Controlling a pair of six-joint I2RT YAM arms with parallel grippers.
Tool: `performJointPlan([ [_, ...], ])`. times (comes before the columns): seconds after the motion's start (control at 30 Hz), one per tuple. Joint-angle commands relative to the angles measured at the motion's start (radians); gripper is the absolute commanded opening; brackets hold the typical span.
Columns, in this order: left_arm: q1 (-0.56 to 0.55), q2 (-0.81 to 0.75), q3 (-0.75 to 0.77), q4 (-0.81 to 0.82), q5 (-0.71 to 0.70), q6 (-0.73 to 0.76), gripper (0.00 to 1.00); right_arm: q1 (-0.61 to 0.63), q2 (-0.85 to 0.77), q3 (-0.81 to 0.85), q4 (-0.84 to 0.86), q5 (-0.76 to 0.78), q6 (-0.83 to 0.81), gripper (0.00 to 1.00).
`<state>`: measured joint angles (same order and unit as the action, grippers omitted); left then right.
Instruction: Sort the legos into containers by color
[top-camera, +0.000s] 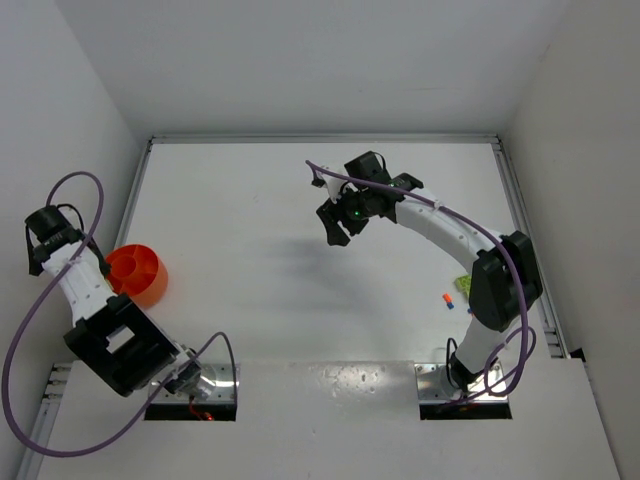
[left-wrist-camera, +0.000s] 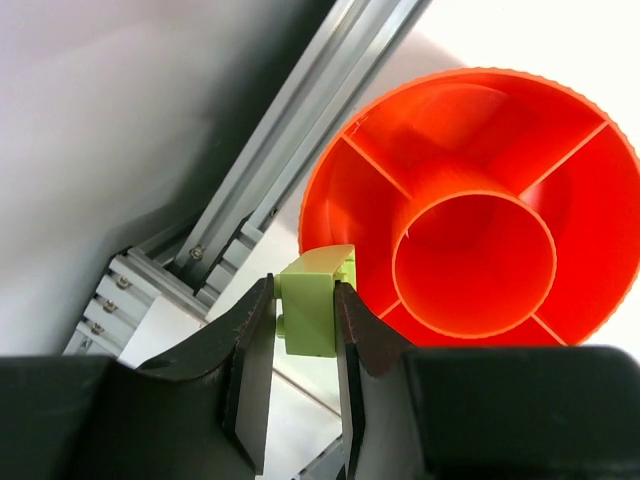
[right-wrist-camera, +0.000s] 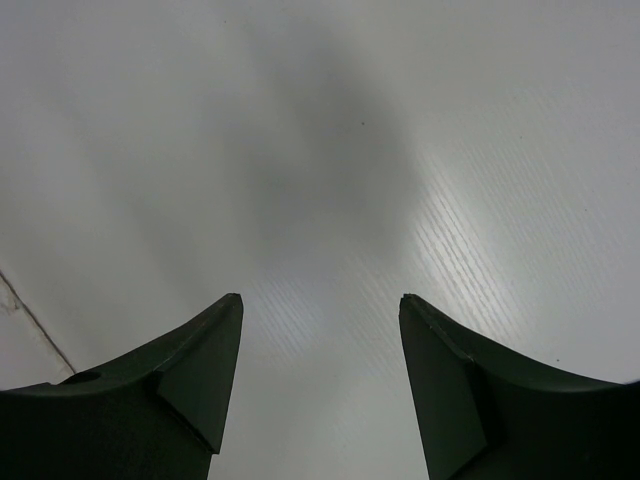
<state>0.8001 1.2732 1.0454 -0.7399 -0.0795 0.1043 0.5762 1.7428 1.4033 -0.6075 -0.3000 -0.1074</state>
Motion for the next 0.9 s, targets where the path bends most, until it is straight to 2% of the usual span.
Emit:
performJointPlan([
  [0.0,0.010,0.008,-0.015,0.039,0.023,0.021,0.09,-0.006,0.000,0.042,0.009,-0.024,0.006,0.65],
  [0.1,0.010,0.018,-0.015,0.039,0.032,0.021,0.14,-0.006,0.000,0.042,0.009,-0.024,0.006,0.65],
  [0.23,0.010,0.038,-0.015,0.048,0.041,0.035,0.27,-0.006,0.000,0.042,0.000,-0.024,0.006,0.65],
  [0.27,0.010,0.038,-0.015,0.048,0.052,0.035,0.36,-0.006,0.000,0.042,0.000,-0.024,0.006,0.65],
  [0.33,0.010,0.038,-0.015,0.048,0.063,0.046,0.47,-0.006,0.000,0.042,0.000,-0.024,0.006,0.65],
  [0.5,0.010,-0.006,0.005,0.048,0.099,0.055,0.61,-0.006,-0.011,0.033,0.000,-0.005,0.006,0.65],
  [0.67,0.010,-0.047,0.111,0.016,0.122,0.078,0.62,-0.018,-0.060,-0.009,0.009,0.018,0.006,0.65],
  [0.8,0.010,-0.071,0.234,-0.061,0.272,0.162,0.64,-0.081,-0.114,-0.069,0.009,0.084,0.015,0.65],
  [0.87,0.010,-0.083,0.306,-0.139,0.438,0.211,0.66,-0.123,-0.123,-0.099,-0.018,0.108,0.015,0.62],
])
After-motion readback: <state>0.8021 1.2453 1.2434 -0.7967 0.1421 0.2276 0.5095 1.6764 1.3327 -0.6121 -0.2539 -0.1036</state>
